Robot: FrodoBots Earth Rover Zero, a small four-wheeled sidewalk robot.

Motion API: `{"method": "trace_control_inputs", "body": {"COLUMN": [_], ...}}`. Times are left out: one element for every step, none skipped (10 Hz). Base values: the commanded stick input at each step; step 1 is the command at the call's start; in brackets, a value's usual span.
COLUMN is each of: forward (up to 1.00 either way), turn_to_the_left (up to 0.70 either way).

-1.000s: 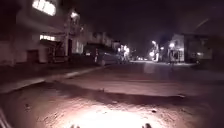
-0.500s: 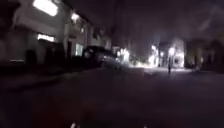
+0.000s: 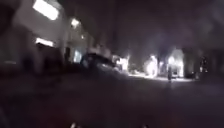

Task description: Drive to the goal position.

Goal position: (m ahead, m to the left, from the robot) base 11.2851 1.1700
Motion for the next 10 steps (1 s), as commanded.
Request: {"method": "trace_control_inputs", "body": {"forward": [0.7, 0.7, 0.7, 0.7, 0.7, 0.63, 0.57, 0.7, 0.7, 0.7], "turn_to_the_left": [0.0, 0.0, 0.0, 0.0, 0.0, 0.0, 0.0, -0.03, -0.23, -0.35]}}
